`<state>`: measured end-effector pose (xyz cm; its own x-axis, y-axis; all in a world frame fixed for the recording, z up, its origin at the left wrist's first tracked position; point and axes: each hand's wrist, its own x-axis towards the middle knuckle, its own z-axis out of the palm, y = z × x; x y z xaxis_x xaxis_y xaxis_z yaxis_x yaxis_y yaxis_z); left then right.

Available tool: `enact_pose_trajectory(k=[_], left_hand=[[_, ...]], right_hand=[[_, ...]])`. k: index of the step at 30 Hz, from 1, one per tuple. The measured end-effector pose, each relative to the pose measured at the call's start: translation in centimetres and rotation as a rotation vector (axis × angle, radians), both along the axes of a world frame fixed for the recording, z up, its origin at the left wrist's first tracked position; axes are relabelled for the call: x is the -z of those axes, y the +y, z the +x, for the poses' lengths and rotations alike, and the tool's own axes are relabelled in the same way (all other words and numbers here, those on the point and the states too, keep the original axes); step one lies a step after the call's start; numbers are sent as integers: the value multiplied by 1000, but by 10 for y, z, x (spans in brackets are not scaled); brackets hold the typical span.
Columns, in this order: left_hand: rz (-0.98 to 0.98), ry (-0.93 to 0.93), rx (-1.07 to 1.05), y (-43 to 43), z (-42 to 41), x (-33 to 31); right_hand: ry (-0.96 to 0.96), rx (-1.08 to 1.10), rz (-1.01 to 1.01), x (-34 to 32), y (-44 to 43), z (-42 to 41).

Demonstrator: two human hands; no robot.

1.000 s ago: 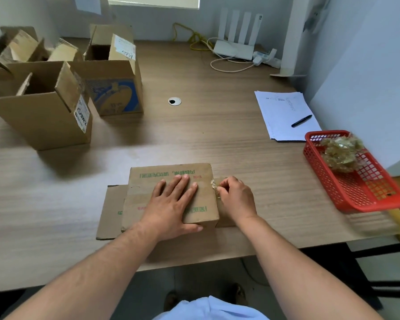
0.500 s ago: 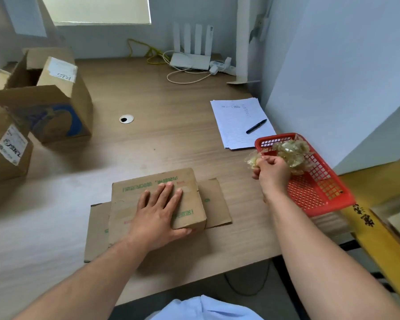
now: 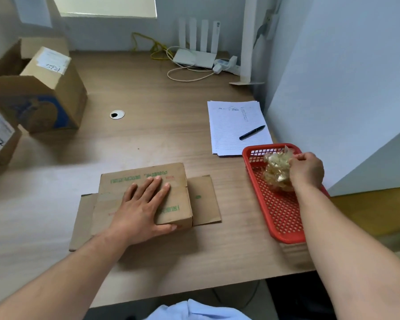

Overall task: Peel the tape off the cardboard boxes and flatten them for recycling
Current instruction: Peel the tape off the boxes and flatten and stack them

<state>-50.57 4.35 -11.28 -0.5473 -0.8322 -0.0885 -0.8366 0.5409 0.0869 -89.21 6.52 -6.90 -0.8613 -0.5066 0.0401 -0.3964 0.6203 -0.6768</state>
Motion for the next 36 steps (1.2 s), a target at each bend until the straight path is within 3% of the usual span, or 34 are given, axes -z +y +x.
enact_pose_trajectory(k=[4,16,24,31,36], left_hand=[[7,5,-7,1,1,1],[51,-80,-5,0,0,-4],[88,-71,26,-2,1,-5],[91,-76,68,3,13,-10],[116,-75,78,6,22,-10]], right_hand=[[74,-112,153,14,-7,6],[41,-324,278,11,-9,28],[73,-160,202,-9,-1,47],[181,-135,378,-30,10,64],[249,-241,172,-36,-1,98]])
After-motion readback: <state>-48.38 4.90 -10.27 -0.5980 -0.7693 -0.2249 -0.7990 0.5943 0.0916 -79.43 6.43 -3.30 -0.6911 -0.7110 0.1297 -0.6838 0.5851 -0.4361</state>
